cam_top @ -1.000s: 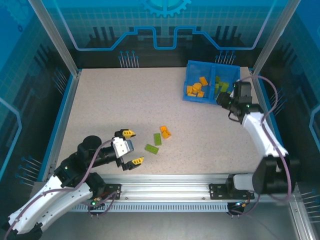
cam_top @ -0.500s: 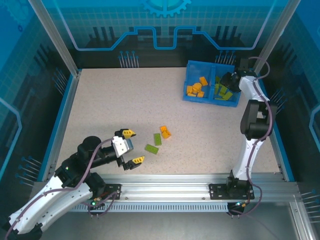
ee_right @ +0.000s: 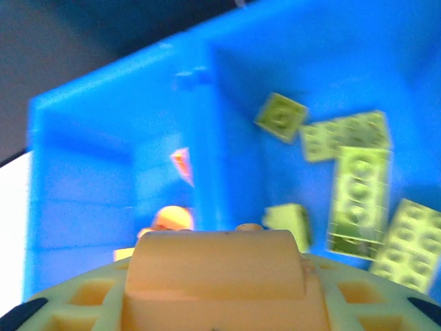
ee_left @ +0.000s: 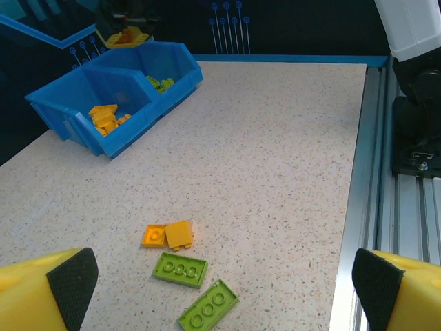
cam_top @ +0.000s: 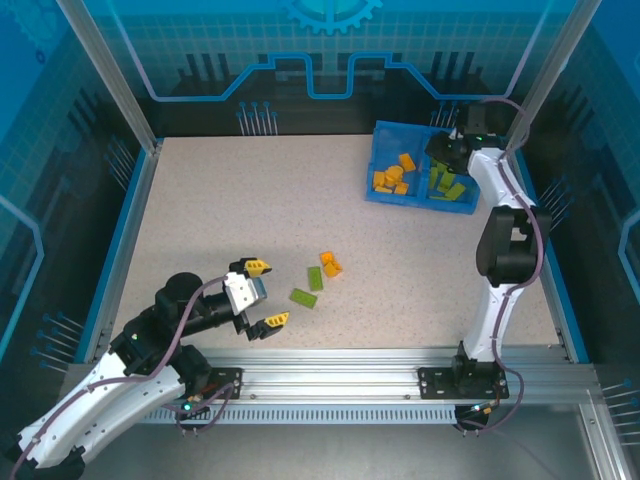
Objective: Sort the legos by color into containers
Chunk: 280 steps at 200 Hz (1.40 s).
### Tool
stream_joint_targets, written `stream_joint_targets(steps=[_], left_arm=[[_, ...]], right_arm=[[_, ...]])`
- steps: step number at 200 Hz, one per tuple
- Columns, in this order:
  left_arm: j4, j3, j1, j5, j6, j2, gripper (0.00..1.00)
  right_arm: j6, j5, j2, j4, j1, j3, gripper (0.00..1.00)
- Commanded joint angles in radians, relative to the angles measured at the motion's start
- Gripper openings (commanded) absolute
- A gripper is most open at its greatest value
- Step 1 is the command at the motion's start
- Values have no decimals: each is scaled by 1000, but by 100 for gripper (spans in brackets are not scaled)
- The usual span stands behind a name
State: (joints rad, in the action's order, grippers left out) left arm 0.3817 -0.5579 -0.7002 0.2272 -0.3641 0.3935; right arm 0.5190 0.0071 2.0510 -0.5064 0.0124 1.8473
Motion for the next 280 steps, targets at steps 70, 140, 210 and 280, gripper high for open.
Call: stream_joint_targets(steps=[70,140,210,280], left_arm=[[-42,19,9,-2,28,-12,99],[-44,20,10,1,31,-10,99],[-14,11,11,-9,22,-9,99],[107,-26,16,-248,-7,-29,99]], right_arm=[[-13,36,347,-225,-142,443,42],[-34,-20,324,-280,-150,531,66],[-54,-44,-103,-77,-219,1,66],[58,12,-598,-23,-671,-717,64]])
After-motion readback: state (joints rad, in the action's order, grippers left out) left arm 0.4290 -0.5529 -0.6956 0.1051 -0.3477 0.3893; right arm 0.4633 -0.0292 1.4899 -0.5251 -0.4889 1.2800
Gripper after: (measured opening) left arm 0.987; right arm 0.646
